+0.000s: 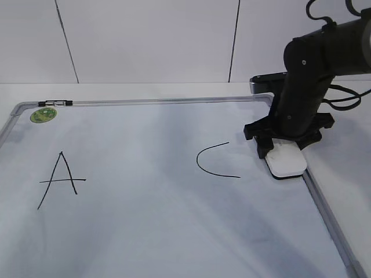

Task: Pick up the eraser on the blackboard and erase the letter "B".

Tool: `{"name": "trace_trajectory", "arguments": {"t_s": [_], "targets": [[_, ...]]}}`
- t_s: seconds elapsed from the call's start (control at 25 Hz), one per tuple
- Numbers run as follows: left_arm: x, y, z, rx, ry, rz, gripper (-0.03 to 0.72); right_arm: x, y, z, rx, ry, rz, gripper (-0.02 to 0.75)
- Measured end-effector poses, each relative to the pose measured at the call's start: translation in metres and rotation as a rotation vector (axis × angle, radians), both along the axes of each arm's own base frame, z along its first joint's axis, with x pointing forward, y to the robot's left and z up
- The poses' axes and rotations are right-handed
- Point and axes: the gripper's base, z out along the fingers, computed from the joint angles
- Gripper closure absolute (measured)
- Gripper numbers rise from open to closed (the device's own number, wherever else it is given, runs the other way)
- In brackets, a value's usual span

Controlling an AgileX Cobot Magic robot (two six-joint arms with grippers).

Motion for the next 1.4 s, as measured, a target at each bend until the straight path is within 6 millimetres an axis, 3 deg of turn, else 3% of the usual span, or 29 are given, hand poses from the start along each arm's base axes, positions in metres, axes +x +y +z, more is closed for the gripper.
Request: {"name": "trace_trajectory", "arguments": {"t_s": [1.4], "targets": [[0.0,0.0,0.0,0.0,0.0,0.0,0.676,0.0007,-0.0005,-0.001,0.0,-0.004,-0.033,0.207]]}}
